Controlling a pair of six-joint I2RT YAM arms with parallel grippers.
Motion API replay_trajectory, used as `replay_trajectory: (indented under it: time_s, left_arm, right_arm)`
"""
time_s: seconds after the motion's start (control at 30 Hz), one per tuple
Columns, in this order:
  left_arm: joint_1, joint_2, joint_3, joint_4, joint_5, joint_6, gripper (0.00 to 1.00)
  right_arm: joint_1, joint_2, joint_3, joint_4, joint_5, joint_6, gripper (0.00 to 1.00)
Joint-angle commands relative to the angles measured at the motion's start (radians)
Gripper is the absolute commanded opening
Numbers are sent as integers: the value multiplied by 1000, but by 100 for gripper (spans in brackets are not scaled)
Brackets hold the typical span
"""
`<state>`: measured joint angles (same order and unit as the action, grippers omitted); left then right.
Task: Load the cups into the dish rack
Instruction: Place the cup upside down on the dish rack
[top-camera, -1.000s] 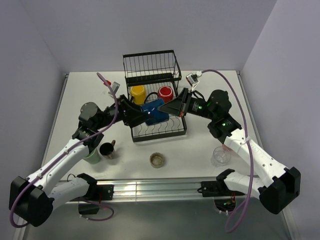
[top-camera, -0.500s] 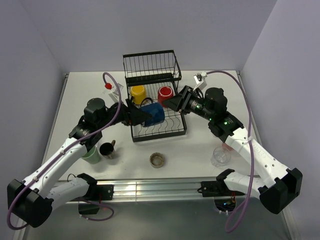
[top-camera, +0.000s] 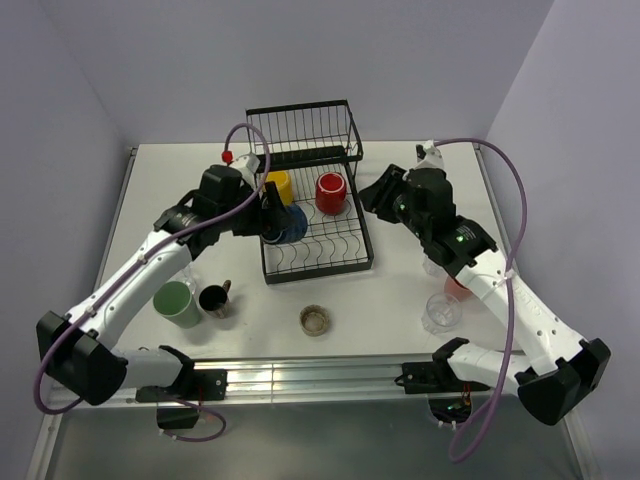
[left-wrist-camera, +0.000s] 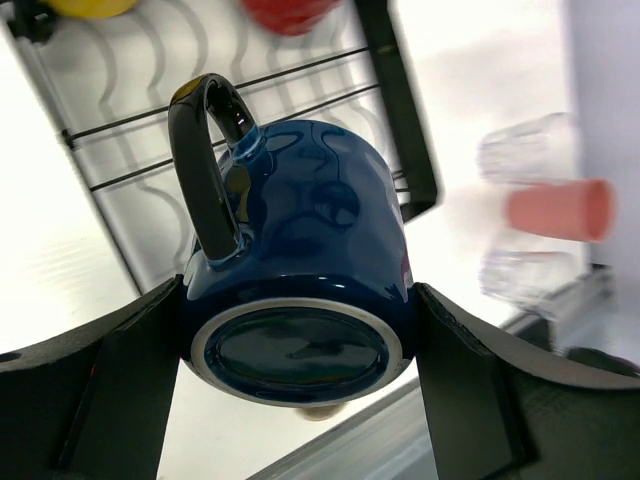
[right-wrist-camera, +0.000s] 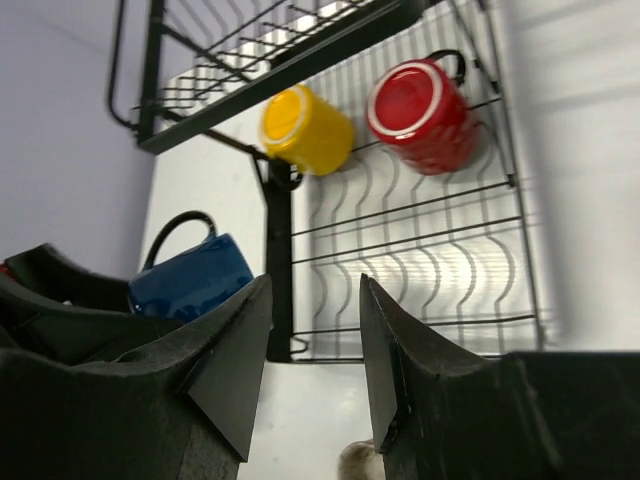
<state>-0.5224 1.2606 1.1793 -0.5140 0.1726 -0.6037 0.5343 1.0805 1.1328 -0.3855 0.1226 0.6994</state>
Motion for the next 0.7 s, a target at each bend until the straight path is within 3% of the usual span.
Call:
replay_trajectory:
  time_s: [0.0, 0.23, 0.67]
  left_arm:
    - [-37, 35, 111, -69, -125, 62, 0]
    - [-103, 155, 166, -107, -231, 64, 0]
    - [-157, 339, 259, -162, -283, 87, 0]
  right_arm:
    - [7, 16, 53, -46, 101, -46, 48]
    - [7, 36, 45, -50, 117, -64, 48]
    - [6, 38, 32, -62, 132, -75, 48]
